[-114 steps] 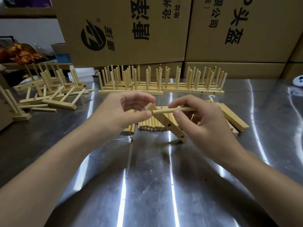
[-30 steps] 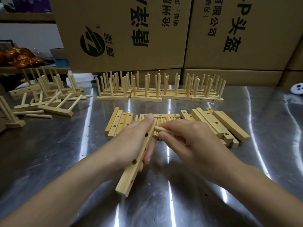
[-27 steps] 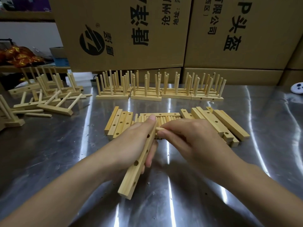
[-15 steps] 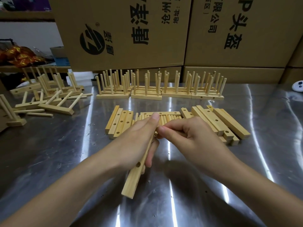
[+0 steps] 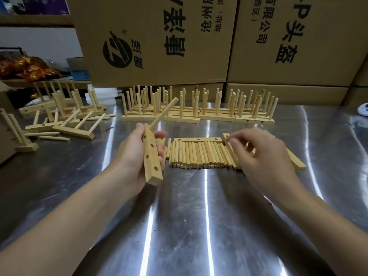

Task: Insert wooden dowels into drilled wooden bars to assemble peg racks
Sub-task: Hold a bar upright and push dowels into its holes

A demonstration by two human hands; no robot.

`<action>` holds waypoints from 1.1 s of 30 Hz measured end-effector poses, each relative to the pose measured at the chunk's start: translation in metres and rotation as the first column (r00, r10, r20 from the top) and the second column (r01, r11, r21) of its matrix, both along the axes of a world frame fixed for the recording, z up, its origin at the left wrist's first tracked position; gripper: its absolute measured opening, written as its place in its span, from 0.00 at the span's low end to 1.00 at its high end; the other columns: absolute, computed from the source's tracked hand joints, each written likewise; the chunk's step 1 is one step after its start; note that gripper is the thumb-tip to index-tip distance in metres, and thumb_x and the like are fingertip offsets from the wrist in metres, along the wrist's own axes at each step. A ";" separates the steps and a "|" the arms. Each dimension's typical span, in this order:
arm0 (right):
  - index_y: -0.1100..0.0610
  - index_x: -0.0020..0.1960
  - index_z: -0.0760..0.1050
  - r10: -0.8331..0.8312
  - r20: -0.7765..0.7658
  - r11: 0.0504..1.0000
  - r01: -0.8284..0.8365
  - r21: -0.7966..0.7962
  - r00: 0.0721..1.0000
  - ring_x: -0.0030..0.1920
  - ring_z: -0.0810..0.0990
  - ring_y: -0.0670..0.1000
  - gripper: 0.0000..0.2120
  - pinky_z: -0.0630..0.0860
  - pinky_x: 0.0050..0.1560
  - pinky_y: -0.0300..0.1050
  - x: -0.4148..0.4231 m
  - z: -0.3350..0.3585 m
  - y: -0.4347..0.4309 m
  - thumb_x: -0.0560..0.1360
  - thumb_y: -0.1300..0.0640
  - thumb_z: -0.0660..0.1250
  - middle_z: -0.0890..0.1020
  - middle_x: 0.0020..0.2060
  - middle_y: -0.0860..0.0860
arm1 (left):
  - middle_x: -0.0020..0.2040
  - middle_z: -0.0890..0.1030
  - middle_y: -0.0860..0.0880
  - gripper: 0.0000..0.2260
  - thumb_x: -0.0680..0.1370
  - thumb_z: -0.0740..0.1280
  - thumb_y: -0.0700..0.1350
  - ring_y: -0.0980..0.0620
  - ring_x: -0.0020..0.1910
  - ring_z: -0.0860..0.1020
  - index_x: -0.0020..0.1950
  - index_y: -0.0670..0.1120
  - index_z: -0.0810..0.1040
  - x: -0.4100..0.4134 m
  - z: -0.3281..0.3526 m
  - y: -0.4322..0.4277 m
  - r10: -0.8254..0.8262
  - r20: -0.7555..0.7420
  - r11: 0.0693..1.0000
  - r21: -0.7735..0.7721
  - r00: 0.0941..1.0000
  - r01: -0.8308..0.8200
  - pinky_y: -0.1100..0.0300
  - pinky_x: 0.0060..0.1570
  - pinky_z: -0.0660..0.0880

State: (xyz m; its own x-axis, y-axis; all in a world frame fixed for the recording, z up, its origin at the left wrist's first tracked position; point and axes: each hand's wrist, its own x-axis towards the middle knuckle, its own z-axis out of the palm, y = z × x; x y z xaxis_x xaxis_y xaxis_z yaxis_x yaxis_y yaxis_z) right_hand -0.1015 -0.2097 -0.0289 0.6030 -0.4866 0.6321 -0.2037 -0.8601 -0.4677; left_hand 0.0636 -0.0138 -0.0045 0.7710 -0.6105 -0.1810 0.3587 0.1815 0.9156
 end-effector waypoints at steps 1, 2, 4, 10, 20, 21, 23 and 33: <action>0.46 0.61 0.84 -0.027 -0.118 0.996 0.017 -0.083 0.993 0.52 0.73 0.43 0.12 0.73 0.50 0.41 0.001 -0.003 -0.002 0.82 0.47 0.66 0.79 0.48 0.38 | 0.32 0.74 0.48 0.26 0.88 0.54 0.62 0.54 0.25 0.71 0.55 0.43 0.81 -0.001 -0.001 -0.001 0.022 -0.005 1.000 0.002 1.000 -0.022 0.62 0.21 0.70; 0.46 0.67 0.82 -0.051 -0.231 0.988 0.015 -0.155 0.972 0.58 0.71 0.44 0.15 0.71 0.56 0.42 0.001 -0.007 -0.003 0.82 0.46 0.67 0.78 0.53 0.40 | 0.32 0.74 0.48 0.26 0.88 0.54 0.63 0.54 0.25 0.71 0.53 0.43 0.80 -0.002 -0.003 -0.002 0.040 -0.004 0.999 0.005 0.999 -0.040 0.62 0.22 0.70; 0.45 0.74 0.77 -0.110 -0.392 0.969 0.011 -0.247 0.913 0.68 0.67 0.46 0.23 0.70 0.67 0.46 0.001 -0.011 -0.004 0.81 0.42 0.69 0.75 0.65 0.42 | 0.32 0.74 0.49 0.26 0.87 0.54 0.63 0.55 0.25 0.71 0.51 0.44 0.80 -0.003 -0.004 -0.003 0.058 -0.001 0.998 0.012 0.998 -0.058 0.63 0.22 0.70; 0.43 0.75 0.75 -0.146 -0.478 0.965 0.020 -0.260 0.866 0.72 0.65 0.48 0.28 0.66 0.70 0.49 -0.001 -0.007 -0.010 0.78 0.35 0.70 0.73 0.70 0.42 | 0.32 0.73 0.49 0.26 0.88 0.54 0.62 0.54 0.26 0.70 0.49 0.44 0.80 -0.009 -0.007 -0.006 0.031 0.051 0.999 0.042 0.998 -0.033 0.63 0.23 0.70; 0.44 0.60 0.84 -0.179 -0.464 0.955 0.039 -0.296 0.868 0.67 0.70 0.48 0.13 0.68 0.63 0.46 -0.004 -0.001 -0.009 0.79 0.41 0.72 0.77 0.63 0.42 | 0.32 0.71 0.49 0.25 0.88 0.54 0.61 0.54 0.27 0.68 0.50 0.44 0.80 -0.010 -0.009 -0.009 0.027 0.081 0.998 0.051 0.996 -0.031 0.64 0.23 0.69; 0.45 0.58 0.84 -0.190 -0.423 0.948 0.055 -0.312 0.886 0.65 0.72 0.48 0.11 0.66 0.60 0.45 -0.005 -0.001 -0.010 0.80 0.43 0.71 0.78 0.61 0.42 | 0.32 0.71 0.49 0.25 0.88 0.54 0.61 0.54 0.27 0.68 0.51 0.44 0.80 -0.010 -0.009 -0.009 0.028 0.080 0.998 0.049 0.996 -0.032 0.64 0.23 0.69; 0.48 0.54 0.85 -0.183 -0.223 0.947 0.111 -0.301 0.957 0.60 0.76 0.47 0.07 0.64 0.56 0.45 -0.006 0.002 -0.011 0.81 0.47 0.70 0.82 0.55 0.43 | 0.32 0.72 0.49 0.25 0.88 0.54 0.61 0.54 0.27 0.68 0.50 0.43 0.80 -0.009 -0.010 -0.009 0.032 0.072 0.999 0.041 0.997 -0.035 0.64 0.23 0.70; 0.51 0.57 0.86 0.247 0.441 0.682 -0.478 0.553 0.863 0.44 0.87 0.48 0.09 0.79 0.38 0.36 -0.004 0.022 -0.003 0.85 0.58 0.67 0.89 0.47 0.53 | 0.31 0.72 0.48 0.26 0.88 0.52 0.62 0.54 0.24 0.68 0.52 0.43 0.80 -0.012 -0.013 -0.012 -0.055 -0.045 0.994 -0.101 0.997 0.051 0.63 0.23 0.66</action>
